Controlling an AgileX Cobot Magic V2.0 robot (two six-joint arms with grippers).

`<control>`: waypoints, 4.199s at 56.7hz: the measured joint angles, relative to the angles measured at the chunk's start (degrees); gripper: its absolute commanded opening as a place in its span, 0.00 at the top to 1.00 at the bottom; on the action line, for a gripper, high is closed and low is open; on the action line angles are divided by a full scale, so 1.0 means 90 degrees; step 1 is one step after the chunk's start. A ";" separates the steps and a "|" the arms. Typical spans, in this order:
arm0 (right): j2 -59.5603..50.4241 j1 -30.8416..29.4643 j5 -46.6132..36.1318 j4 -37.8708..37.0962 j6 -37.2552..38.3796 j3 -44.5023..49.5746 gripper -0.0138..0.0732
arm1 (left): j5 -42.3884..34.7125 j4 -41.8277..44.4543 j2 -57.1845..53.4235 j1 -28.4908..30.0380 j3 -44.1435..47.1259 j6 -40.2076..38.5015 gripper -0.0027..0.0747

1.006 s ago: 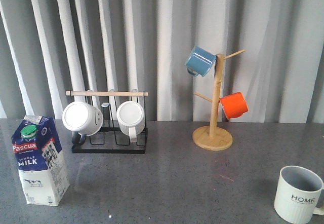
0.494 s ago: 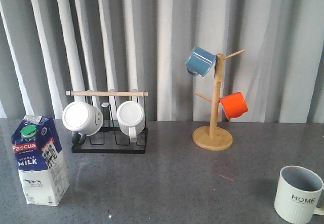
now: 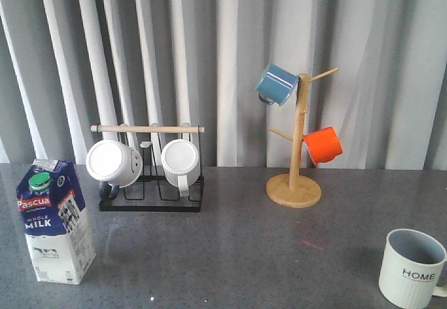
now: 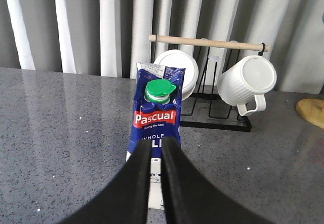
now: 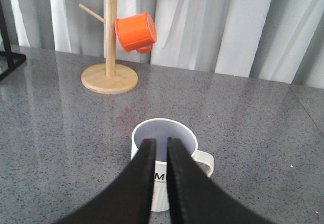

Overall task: Place milk next to cup
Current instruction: 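Move the right gripper above the white HOME mug, then lower the right gripper and grasp the mug by its handle, then slide the mug with the right gripper toward the table's middle, release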

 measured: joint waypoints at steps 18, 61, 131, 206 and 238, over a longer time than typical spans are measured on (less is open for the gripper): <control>0.0611 0.0000 0.0375 -0.0027 0.0013 -0.0461 0.12 | -0.0053 -0.0073 0.0830 0.0000 -0.0508 0.0000 0.18; 0.0611 -0.0434 -0.0406 -0.0197 0.0013 0.0064 0.22 | -0.0049 -0.0262 0.1206 0.0000 -0.0508 0.0000 0.28; 0.4965 -0.1260 -0.6949 0.2156 -0.1503 0.1823 0.22 | -0.0044 -0.0277 0.1206 0.0000 -0.0508 0.0000 0.28; 0.6323 -0.1252 -0.6602 0.1589 -0.1035 0.0193 0.85 | -0.0044 -0.0277 0.1206 0.0000 -0.0508 0.0000 0.28; 0.6657 0.2562 -0.6294 0.4094 -0.1313 -0.1034 0.84 | -0.0044 -0.0277 0.1206 0.0000 -0.0508 0.0000 0.28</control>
